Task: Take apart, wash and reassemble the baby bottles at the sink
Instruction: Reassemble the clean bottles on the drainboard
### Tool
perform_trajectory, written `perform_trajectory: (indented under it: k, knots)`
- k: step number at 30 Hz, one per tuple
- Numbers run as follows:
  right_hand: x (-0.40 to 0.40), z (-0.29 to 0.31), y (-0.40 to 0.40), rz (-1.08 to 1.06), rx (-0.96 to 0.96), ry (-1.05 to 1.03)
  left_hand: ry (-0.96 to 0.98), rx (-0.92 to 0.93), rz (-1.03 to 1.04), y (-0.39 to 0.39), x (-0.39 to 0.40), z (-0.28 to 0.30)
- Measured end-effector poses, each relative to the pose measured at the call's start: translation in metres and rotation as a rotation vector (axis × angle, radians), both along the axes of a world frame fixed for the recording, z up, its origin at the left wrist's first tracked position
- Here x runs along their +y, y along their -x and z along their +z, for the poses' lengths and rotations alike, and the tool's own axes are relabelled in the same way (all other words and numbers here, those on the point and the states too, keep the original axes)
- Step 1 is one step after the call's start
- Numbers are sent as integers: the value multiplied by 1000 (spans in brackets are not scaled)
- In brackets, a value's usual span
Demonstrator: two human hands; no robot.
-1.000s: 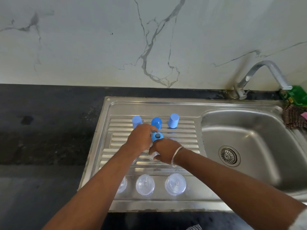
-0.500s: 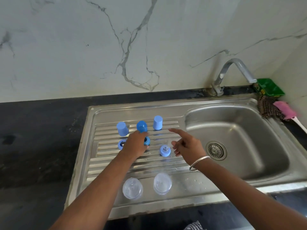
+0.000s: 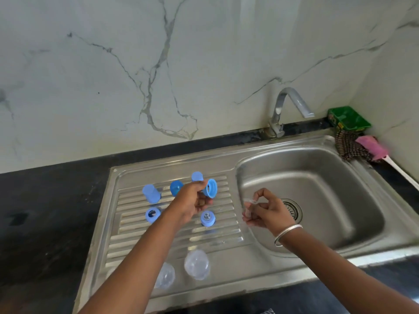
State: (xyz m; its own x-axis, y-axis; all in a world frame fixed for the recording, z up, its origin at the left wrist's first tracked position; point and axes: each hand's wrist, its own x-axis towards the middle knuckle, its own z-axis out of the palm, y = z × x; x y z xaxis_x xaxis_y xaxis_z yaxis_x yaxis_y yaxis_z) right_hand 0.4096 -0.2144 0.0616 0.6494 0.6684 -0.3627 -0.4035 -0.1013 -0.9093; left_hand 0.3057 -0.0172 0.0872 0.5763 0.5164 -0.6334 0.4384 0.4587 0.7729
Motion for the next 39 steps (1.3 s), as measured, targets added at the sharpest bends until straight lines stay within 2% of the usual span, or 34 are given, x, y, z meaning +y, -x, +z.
perform_trajectory:
  k: [3, 6, 11, 15, 19, 24, 29, 34, 39]
  knots:
    - [-19, 1, -19, -11, -33, -21, 172, 6, 44, -21, -28, 14]
    - [-36, -1, -42, -75, -198, -9, 245, 34, 46, -44, -59, 17]
    - [-64, -9, -71, -195, -580, 32, 224, 72, 45, -76, -116, 5]
    - [-88, -16, -94, -208, -702, -62, 245, 74, 78, -98, -160, -4]
    - [-105, -28, -108, -133, -835, -30, 182, 82, 41, -116, -190, -8]
    - [-119, -34, -124, -38, -817, 18, 72, 41, 34, -136, -215, -5]
    - [-133, -29, -133, 90, -870, -26, 40, 12, 50, -145, -222, -4]
    - [-131, -31, -145, 13, -652, 74, 22, 1, -20, -149, -229, 0]
    - [-133, -30, -152, 18, -465, 18, -64, 7, -96, -150, -233, -2]
